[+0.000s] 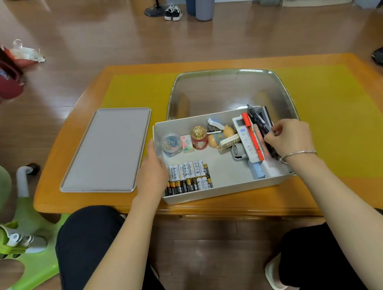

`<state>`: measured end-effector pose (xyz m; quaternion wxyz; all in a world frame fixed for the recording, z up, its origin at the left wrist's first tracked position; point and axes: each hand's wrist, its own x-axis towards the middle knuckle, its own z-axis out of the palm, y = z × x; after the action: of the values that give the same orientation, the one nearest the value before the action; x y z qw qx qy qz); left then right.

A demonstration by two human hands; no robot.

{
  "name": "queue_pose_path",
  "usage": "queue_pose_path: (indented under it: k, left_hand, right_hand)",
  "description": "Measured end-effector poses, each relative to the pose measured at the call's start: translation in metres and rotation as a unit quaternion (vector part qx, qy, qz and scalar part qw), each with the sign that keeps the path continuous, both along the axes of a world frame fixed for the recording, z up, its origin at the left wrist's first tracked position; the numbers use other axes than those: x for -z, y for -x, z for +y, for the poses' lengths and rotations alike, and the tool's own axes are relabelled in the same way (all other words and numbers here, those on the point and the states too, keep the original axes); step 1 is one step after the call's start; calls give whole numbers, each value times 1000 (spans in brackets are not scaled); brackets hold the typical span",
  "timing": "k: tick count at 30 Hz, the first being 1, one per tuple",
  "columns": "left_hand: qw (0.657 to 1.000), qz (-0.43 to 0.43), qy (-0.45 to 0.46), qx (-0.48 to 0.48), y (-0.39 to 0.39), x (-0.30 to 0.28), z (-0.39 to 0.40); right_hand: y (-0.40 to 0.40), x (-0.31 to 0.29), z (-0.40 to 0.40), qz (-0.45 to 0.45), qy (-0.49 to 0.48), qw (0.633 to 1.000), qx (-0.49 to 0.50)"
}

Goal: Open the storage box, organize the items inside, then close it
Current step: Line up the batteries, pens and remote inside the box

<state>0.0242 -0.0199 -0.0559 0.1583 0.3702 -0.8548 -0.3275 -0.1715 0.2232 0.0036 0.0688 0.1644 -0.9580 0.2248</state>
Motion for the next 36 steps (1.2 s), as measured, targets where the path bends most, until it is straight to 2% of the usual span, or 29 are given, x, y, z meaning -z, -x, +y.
queue_pose_path:
  k: [3,6,8,11,15,18,21,24,27,30,36]
  left_hand:
    - [1000,10,14,-5,1,-6,2]
    - [988,7,157,-6,-1,-14,7]
    - [972,48,226,31,-1,-20,12]
    - [959,100,242,109,6,-33,23]
    - [939,77,249,223,19,-46,33]
    - [933,60,251,251,21,-45,36]
    - [932,56,241,264,22,-41,39]
    - [955,31,209,207,21,-35,37]
    - [979,41,161,114,14,-29,28]
    - [983,50,161,79,9,-24,20]
    - [985,30,156,71,9,-20,19]
  right_hand:
    - [-6,-2,4,46,83,995,-24]
    - [-16,-7,2,64,123,985,-104]
    - [-24,-9,-3,53,127,977,-164]
    - [-36,-10,-12,11,91,964,-248]
    - [-47,-9,-17,-1,61,946,-318]
    - [-49,-7,-12,-4,73,943,-326]
    - [-47,-4,-7,-1,82,951,-299]
    - [-32,-3,7,34,126,979,-156]
    - [-17,1,31,20,97,995,-19]
    - [-17,5,44,-20,46,999,9]
    - [-25,5,32,-43,-27,999,17]
